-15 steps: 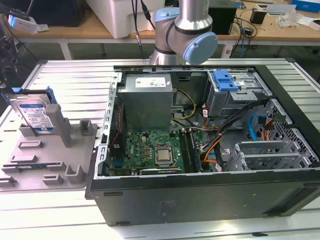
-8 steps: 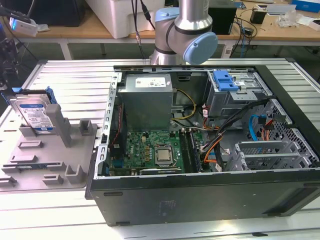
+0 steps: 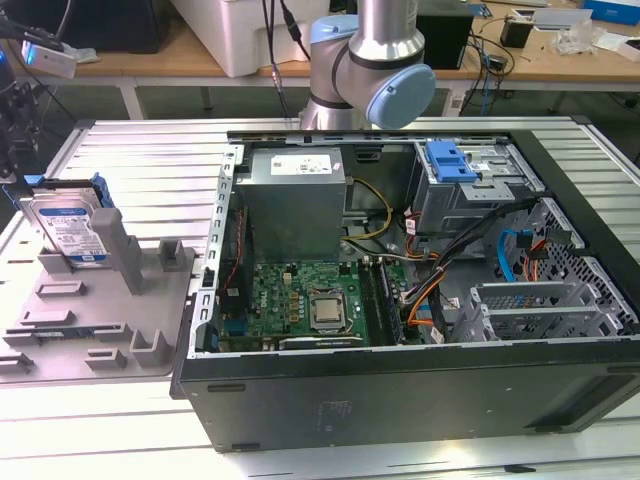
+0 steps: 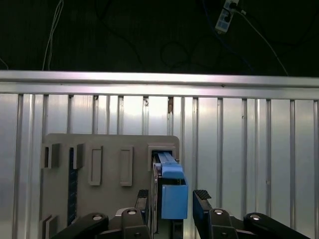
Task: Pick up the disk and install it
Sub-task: 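Pick up the disk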
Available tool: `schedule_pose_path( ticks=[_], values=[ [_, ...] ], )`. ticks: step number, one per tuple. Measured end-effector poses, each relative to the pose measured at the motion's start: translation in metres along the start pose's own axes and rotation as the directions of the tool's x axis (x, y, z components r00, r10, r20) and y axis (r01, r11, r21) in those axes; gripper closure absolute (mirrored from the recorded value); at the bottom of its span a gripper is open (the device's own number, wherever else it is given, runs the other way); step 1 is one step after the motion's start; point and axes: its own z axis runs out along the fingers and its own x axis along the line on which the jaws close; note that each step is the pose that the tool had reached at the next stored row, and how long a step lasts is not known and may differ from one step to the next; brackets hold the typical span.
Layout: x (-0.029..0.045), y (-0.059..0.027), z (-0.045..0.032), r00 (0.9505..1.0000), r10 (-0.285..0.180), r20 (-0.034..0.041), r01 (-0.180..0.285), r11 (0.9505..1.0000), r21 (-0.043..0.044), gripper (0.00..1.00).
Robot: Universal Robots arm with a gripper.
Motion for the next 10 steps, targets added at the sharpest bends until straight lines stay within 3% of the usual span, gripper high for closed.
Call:
schedule_pose_path(
  ticks=[10],
  values=[
    [0.0000,-0.0003,0.0048,1.0000,0.000,-0.0010,0.000,1.0000,0.0000,0.52]
  ],
)
